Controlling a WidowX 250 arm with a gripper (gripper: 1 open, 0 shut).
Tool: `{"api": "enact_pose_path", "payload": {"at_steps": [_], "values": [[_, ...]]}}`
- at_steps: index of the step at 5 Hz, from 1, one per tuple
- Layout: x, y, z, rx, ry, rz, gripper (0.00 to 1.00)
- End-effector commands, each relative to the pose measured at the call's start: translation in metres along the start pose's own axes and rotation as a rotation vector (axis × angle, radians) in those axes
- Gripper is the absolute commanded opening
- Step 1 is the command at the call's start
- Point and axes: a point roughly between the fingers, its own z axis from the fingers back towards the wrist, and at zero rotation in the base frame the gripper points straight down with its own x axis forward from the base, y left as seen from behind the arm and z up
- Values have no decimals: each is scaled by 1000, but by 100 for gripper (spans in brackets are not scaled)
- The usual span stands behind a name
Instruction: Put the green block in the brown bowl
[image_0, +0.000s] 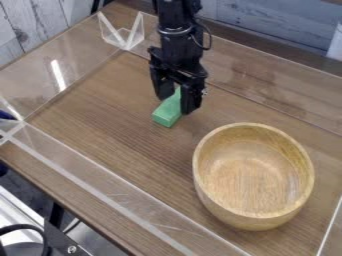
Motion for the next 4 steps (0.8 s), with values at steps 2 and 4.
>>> {"api": "enact_pose_path", "payload": {"at_steps": [2, 4], "values": [[12, 8, 7, 26, -42, 9, 0], [10, -8, 45, 38, -100, 7, 0]]}}
